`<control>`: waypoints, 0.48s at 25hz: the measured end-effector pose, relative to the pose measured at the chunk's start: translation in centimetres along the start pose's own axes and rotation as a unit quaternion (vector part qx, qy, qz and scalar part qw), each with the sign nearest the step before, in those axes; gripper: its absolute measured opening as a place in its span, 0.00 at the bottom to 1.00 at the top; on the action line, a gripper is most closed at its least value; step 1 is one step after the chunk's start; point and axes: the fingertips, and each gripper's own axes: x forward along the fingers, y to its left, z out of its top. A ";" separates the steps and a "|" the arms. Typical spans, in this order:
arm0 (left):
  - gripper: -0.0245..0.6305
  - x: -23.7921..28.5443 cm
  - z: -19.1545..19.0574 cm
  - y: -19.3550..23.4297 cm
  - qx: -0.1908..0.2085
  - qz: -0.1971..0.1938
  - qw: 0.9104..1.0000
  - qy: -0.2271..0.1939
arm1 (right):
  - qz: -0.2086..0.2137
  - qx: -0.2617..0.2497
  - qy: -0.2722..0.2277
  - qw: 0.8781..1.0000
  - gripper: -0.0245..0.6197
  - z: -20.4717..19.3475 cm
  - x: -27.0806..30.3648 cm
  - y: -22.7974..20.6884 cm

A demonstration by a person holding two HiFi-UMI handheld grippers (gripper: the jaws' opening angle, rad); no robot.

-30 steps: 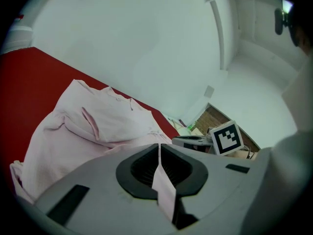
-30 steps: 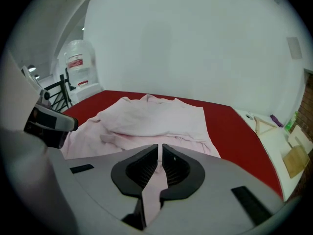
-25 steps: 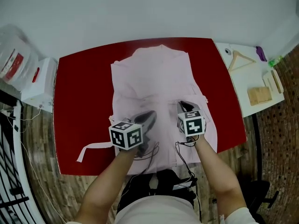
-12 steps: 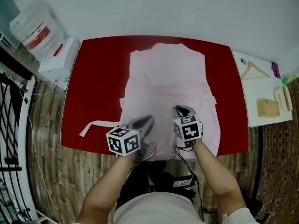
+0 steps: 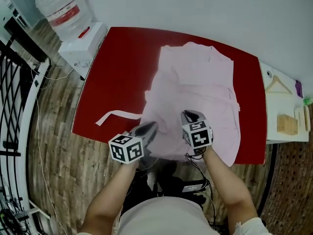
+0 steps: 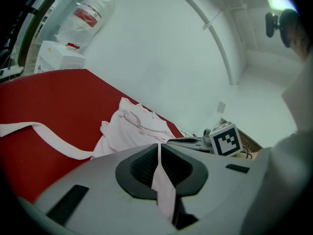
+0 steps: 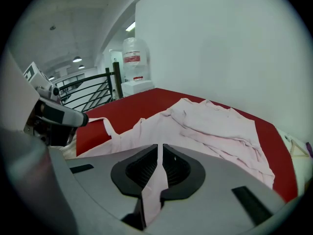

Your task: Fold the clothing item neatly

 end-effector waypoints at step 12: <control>0.06 -7.5 -1.9 8.2 -0.036 0.027 0.999 0.017 | 0.040 -0.009 0.023 0.999 0.10 1.0 3.7 11.2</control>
